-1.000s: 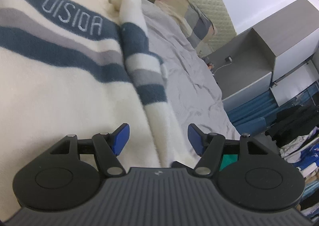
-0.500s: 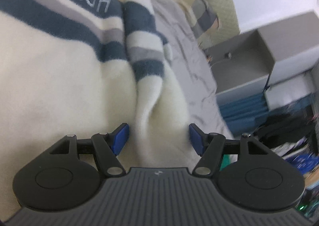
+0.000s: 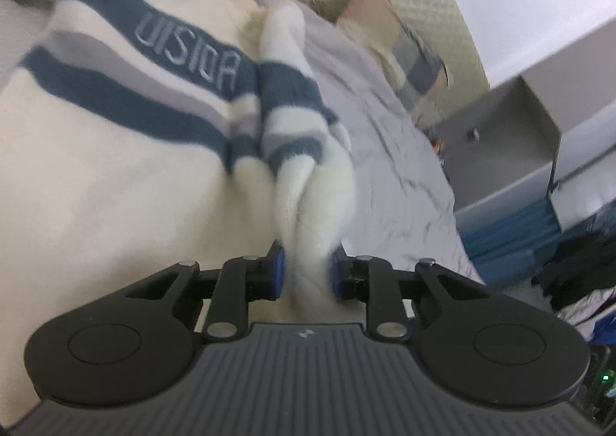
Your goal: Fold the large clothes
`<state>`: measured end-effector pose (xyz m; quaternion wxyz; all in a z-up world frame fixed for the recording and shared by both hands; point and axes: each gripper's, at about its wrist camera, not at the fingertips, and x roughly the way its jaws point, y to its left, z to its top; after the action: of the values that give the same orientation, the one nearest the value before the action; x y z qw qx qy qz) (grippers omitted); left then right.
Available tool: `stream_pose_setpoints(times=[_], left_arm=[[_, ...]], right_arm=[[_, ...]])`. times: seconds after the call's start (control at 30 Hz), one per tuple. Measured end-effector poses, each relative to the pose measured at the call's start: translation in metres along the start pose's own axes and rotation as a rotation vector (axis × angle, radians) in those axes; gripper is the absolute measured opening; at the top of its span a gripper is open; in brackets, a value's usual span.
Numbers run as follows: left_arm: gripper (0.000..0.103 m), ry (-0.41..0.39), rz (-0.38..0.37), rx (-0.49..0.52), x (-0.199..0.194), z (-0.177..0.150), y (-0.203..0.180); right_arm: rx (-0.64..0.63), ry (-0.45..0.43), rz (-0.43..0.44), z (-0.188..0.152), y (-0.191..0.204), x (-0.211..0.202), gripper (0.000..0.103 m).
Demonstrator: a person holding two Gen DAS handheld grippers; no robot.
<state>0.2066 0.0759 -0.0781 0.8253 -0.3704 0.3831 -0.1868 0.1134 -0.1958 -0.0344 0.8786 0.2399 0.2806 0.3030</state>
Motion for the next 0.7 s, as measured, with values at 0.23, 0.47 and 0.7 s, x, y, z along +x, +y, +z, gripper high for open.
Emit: stream_pose_setpoints(times=[0.23,0.47,0.7], left_arm=[[0.026,-0.097,0.004,-0.072,-0.028,0.020,0.025],[0.026,-0.168,0.013,-0.135,-0.041,0.033,0.054],[0.026,-0.195,-0.052,-0.155,-0.044,0.039,0.067]], right_arm=[[0.067,-0.066,-0.237,0.047,-0.038,0.025,0.063],[0.008,0.123,-0.399,0.046,-0.073,0.111,0.052],[-0.243,0.102,-0.487,0.041,-0.039,0.112,0.012]])
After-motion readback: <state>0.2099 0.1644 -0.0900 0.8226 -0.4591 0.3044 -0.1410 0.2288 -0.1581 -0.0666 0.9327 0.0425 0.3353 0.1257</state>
